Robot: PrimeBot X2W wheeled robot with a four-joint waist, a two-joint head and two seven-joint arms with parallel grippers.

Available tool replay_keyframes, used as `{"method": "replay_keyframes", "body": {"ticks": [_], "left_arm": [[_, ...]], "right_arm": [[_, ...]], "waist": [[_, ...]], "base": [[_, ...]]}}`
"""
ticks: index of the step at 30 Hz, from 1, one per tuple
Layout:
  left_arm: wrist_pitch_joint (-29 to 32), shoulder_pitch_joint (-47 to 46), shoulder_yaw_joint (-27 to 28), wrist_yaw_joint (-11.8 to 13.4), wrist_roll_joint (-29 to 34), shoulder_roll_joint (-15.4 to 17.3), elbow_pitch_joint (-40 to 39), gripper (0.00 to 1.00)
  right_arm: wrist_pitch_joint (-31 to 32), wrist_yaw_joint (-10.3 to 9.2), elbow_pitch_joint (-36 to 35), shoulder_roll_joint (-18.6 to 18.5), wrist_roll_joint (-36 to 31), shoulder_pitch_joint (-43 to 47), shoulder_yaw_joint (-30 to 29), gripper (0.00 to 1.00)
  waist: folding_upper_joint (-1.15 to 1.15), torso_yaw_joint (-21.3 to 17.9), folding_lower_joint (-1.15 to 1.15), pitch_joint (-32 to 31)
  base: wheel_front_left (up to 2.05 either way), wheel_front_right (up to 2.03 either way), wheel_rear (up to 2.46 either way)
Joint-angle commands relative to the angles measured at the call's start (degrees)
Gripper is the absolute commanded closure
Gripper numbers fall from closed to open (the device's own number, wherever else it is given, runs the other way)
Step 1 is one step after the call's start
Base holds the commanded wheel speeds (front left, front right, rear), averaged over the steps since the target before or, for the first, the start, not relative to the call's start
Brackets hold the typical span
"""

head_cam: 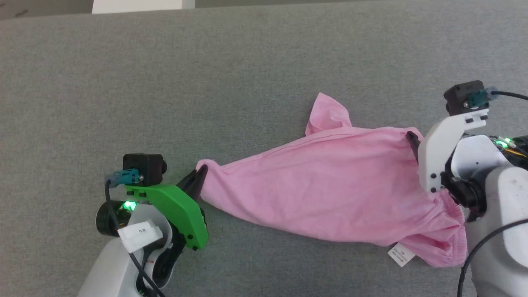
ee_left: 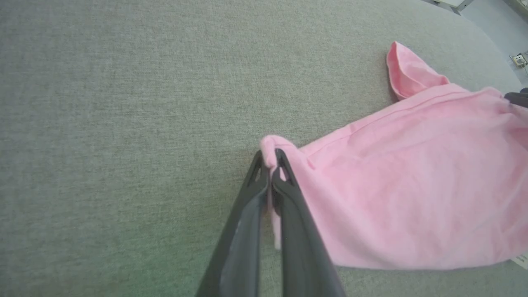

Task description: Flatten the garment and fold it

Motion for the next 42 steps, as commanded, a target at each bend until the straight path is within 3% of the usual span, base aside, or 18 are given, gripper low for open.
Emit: {"method": "replay_keyframes", "body": {"ticks": [1,9,10,11,12,20,24,26,31,33,38,42], "left_arm": [[-0.06,0.10,-0.20,0.05,-0.04,0.07,-0.38,1.00],[-0.27,-0.56,-1.11,-0.33,0.18,0.22,-0.96,1.00],[-0.32,-0.57,-1.16,-0.36,0.17,0.23,-0.92,1.00],[-0.39,-0.58,-1.22,-0.39,0.13,0.22,-0.87,1.00],[-0.45,-0.57,-1.26,-0.43,0.10,0.22,-0.82,1.00],[-2.62,-1.73,-0.40,-1.92,-2.10,-0.54,-1.12,1.00],[-2.88,-6.70,2.28,-3.39,-5.17,-0.49,-1.92,1.00],[-2.28,-10.76,4.77,-3.95,-7.97,-0.39,-1.38,1.00],[0.43,-24.84,9.24,-4.74,-9.55,3.55,4.58,1.00],[1.15,-30.86,10.66,-4.30,-10.83,3.44,7.65,1.00],[0.74,-44.78,11.01,-3.08,-6.73,6.41,15.88,1.00],[-2.77,-55.17,11.66,-1.80,-3.93,7.18,20.51,1.00]], "right_arm": [[0.13,-0.09,1.16,-0.27,-0.19,-1.26,0.67,0.00],[-0.59,-0.09,9.13,-1.78,0.48,-4.29,5.68,0.00],[-0.62,-0.09,9.74,-1.88,0.49,-4.44,5.83,0.27],[-0.63,-0.09,10.43,-1.94,0.72,-4.64,6.06,0.76],[-0.75,-0.09,10.86,-1.98,0.95,-4.79,6.17,1.00],[-2.57,-0.09,9.99,-3.50,4.65,-6.41,7.02,1.00],[-2.32,-0.09,7.39,-3.26,9.00,-9.50,5.13,1.00],[-1.50,-0.09,6.34,-2.67,11.46,-12.42,2.74,1.00],[1.04,-0.09,5.07,-0.07,15.65,-22.58,-1.41,1.00],[1.13,-0.09,4.81,1.20,16.33,-27.61,-1.89,1.00],[-0.92,-0.09,7.92,3.50,15.25,-40.81,-1.66,1.00],[-6.53,-0.09,13.48,4.19,12.24,-51.35,-3.75,1.00]], "waist": [[0.00,0.82,0.00,1.21],[0.00,1.13,0.00,3.48],[0.00,1.15,0.00,3.53],[0.00,1.17,0.00,3.55],[0.00,1.16,0.00,3.50],[0.00,0.64,0.00,0.92],[0.00,0.57,0.00,-0.70],[0.00,0.60,0.00,-1.36],[0.00,0.79,0.00,-1.68],[0.00,0.74,0.00,-0.87],[0.00,-0.19,0.00,1.30],[0.00,-0.72,0.00,3.00]], "base": [[0.00,0.00,0.00],[0.00,0.00,0.00],[0.00,0.00,0.00],[0.00,0.00,0.00],[0.00,0.00,0.00],[0.00,0.00,0.00],[0.00,0.00,0.00],[0.00,0.00,0.00],[0.00,0.00,0.00],[0.00,0.00,0.00],[0.00,0.00,0.00],[0.00,0.00,0.00]]}}
